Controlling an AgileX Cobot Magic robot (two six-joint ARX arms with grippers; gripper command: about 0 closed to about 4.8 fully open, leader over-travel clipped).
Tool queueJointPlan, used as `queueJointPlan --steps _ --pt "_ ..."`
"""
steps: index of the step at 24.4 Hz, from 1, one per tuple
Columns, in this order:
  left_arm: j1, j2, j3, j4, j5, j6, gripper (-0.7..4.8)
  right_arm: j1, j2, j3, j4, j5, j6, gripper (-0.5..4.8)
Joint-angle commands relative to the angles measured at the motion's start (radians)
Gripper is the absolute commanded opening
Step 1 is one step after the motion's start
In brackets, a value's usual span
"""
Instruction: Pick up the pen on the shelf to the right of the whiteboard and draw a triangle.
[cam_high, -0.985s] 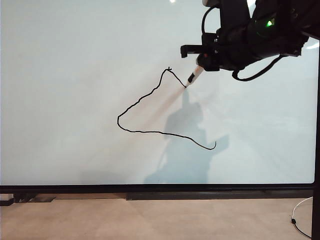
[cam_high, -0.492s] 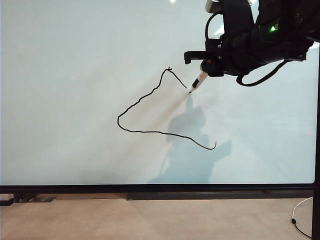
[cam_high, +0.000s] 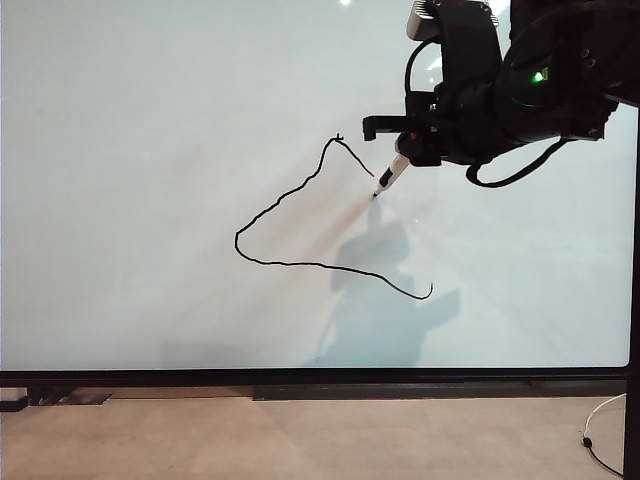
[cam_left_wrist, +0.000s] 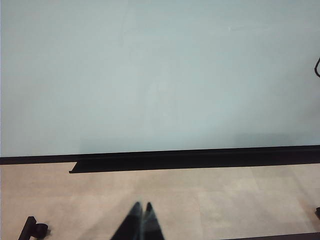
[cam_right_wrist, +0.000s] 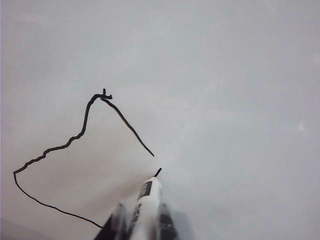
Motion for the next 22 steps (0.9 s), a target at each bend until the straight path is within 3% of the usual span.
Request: queueJointPlan --steps 1,22 --pt "0.000 0.000 0.003 0.008 0.000 0.000 -0.05 0.001 -0.001 0.003 0.025 0.047 0.004 -0.07" --pt "0.000 0.000 0.003 0.008 0.000 0.000 -0.05 -0.026 0.089 -0.043 0.084 0.061 0.037 -0.07"
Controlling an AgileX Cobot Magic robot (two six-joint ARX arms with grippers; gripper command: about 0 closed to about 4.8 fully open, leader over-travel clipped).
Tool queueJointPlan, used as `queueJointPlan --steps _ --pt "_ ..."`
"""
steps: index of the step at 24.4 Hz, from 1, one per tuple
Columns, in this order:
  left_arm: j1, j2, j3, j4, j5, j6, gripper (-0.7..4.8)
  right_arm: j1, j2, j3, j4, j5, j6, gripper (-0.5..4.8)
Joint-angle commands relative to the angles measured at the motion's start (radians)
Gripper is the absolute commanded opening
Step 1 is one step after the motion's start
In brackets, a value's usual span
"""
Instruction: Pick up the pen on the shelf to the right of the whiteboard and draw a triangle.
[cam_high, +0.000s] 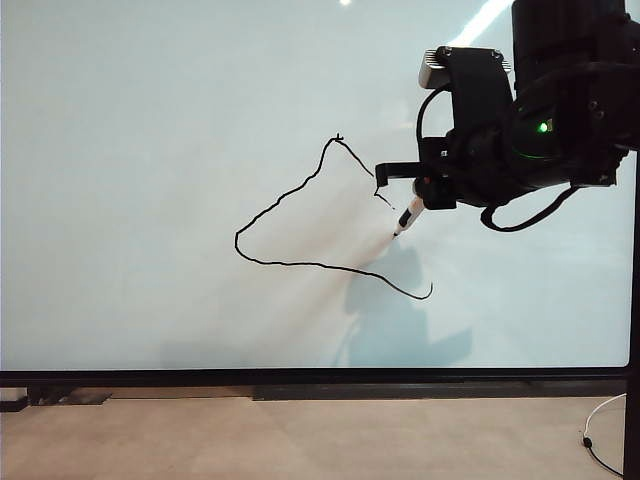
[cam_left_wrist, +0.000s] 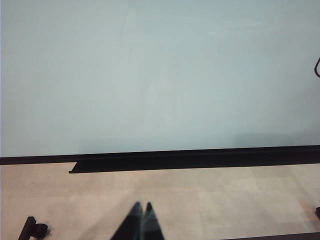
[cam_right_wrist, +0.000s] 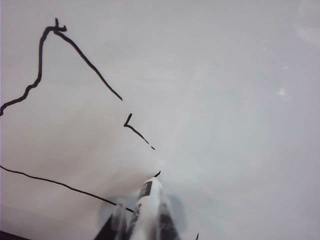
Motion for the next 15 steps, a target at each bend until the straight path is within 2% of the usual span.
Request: queueJointPlan --steps 1,15 --pt "0.000 0.000 0.004 0.008 0.000 0.000 -0.05 -0.012 0.006 0.002 0.015 0.005 0.008 -0.07" --pt "0.000 0.000 0.004 0.008 0.000 0.000 -0.05 -0.031 0.074 0.002 0.047 0.005 0.021 -0.07"
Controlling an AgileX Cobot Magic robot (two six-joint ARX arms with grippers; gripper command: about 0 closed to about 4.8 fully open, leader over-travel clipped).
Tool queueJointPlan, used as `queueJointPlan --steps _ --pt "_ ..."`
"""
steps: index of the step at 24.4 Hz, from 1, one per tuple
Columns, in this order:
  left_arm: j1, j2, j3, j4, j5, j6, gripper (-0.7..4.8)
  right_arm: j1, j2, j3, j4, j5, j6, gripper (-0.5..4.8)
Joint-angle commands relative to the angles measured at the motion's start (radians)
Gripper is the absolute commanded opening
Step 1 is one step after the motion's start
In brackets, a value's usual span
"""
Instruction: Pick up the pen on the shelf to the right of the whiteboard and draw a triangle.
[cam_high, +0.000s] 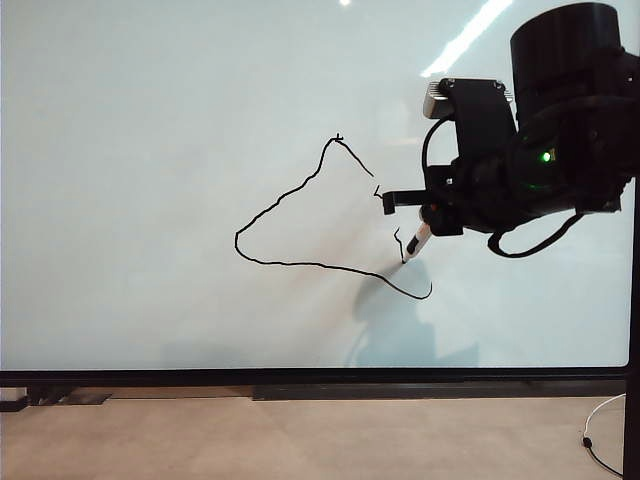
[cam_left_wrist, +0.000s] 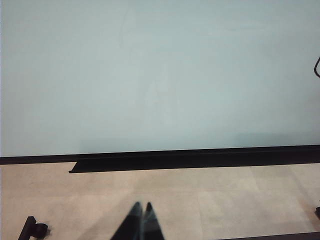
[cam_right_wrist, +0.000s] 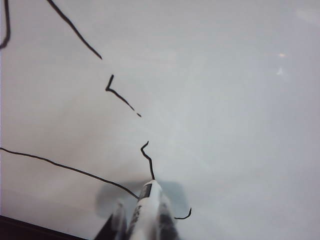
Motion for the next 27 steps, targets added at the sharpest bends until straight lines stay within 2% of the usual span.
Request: queueJointPlan --steps 1,14,23,25,27 --pt "0.000 0.000 0.004 0.008 0.000 0.000 -0.05 -0.003 0.018 0.002 0.045 0.016 0.006 -0.07" --pt "0.000 0.000 0.004 0.008 0.000 0.000 -0.05 -0.037 0.067 0.002 0.065 0.017 0.006 -0.07" --pt "0.000 0.000 0.004 0.008 0.000 0.000 -0.05 -0.021 0.048 -0.011 0.093 0.016 -0.008 -0.07" --pt "0.000 0.000 0.004 0.008 0.000 0.000 -0.05 0.026 -0.009 -0.041 0.087 0.088 -0.080 -0.07" --pt "0.000 0.000 0.003 0.008 0.000 0.000 -0.05 0.050 -0.100 -0.080 0.044 0.116 -0.109 -0.07"
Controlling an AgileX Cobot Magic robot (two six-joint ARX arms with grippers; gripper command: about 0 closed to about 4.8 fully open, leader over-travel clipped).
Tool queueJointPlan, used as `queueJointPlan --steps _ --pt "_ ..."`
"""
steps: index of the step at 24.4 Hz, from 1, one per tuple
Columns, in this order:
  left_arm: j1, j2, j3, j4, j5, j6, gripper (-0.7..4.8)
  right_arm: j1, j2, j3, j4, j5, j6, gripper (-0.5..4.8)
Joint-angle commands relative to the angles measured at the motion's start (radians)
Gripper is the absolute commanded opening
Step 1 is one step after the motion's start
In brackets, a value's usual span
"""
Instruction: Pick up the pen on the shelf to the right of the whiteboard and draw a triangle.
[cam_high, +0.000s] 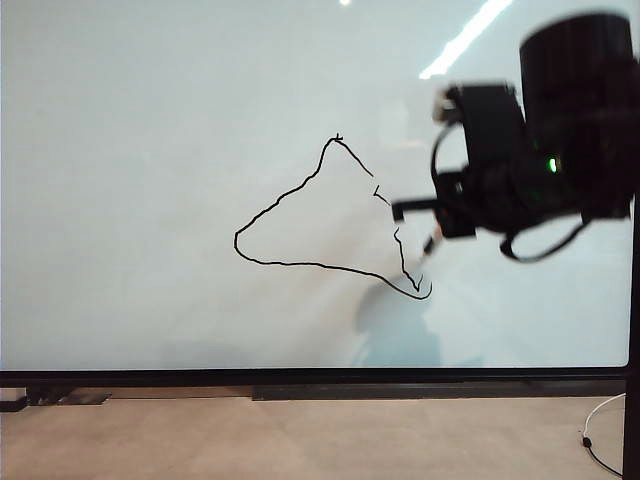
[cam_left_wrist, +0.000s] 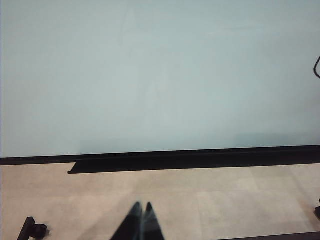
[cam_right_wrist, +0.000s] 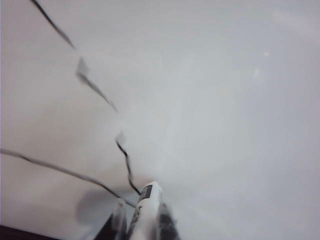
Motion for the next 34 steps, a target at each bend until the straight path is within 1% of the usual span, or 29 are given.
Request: queueJointPlan --steps 1,4,6,9,13,15,23,25,28,31,34 --pt "0.000 0.000 0.003 0.008 0.000 0.000 -0.05 0.026 -0.131 -0.054 -0.044 0.033 -0.047 -0.07" --pt "0.000 0.000 0.003 0.008 0.000 0.000 -0.05 0.025 -0.296 -0.122 -0.133 0.036 -0.044 -0.07" --pt "0.000 0.000 0.003 0.008 0.000 0.000 -0.05 0.024 -0.360 -0.145 -0.188 0.039 -0.044 -0.07" --pt "-0.001 0.000 0.003 0.008 0.000 0.000 -0.05 0.024 -0.489 -0.202 -0.290 0.098 -0.052 -0.07" --pt "0.000 0.000 0.003 0.008 0.000 0.000 -0.05 0.022 -0.639 -0.310 -0.308 0.150 -0.043 -0.07" --pt "0.000 0.000 0.003 0.008 0.000 0.000 -0.05 0.023 -0.690 -0.341 -0.326 0.151 -0.035 -0.07" --pt "0.000 0.000 0.003 0.008 0.000 0.000 -0.05 0.023 -0.912 -0.431 -0.474 0.239 -0.025 -0.07" --pt "0.000 0.000 0.003 0.008 0.000 0.000 -0.05 0.023 -0.964 -0.448 -0.505 0.244 -0.025 -0.07" --pt "0.000 0.000 0.003 0.008 0.000 0.000 -0.05 0.023 -1.111 -0.486 -0.575 0.244 -0.026 -0.06" --pt "0.000 0.000 0.003 0.008 0.000 0.000 -0.05 0.023 -1.267 -0.510 -0.690 0.253 -0.025 -0.07" --pt "0.000 0.000 0.003 0.008 0.000 0.000 -0.05 0.023 -1.482 -0.520 -0.874 0.282 -0.045 -0.07"
